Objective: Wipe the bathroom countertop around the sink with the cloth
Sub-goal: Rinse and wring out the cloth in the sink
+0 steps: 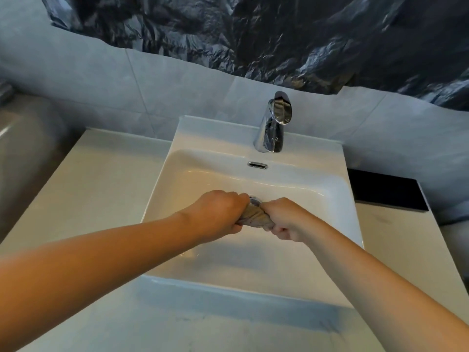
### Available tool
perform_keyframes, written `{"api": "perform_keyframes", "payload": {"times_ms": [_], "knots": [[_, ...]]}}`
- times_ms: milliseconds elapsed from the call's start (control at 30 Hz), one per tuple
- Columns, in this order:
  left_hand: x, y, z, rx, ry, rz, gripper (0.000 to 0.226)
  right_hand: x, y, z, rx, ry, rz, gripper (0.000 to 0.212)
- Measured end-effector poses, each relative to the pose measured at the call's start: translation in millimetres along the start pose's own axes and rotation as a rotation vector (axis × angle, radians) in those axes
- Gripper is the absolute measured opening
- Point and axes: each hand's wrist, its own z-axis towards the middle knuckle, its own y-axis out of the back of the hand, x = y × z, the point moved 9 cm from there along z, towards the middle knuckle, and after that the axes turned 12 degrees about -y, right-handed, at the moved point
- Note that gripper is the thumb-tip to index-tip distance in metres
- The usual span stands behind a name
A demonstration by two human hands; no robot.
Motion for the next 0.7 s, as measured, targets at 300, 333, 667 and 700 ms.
{"api": "perform_keyframes", "payload": {"times_ms": [300,333,667,700], "knots": [[-9.6,-37.6,-26.1,0.473,0.168,-1.307,0.022,1.7,24.4,-64.7,-0.279,0.846,0.012,0.046],[-17.5,-37.2,-28.3,0.538,0.141,-1.379,0.019,1.3,25.5,-67.2,-0.311,0.915,0.027,0.045],[-1.4,-21.6,-7.1,0.36,0.07,-0.634,0.016,7.7,1.0,-19.4,-0.248,0.63,0.058,0.057],[-0.5,-19.4,-4.1,0.315,0.055,-0.51,0.014,5.7,-1.9,-11.3,-0.218,0.533,0.08,0.054]]}}
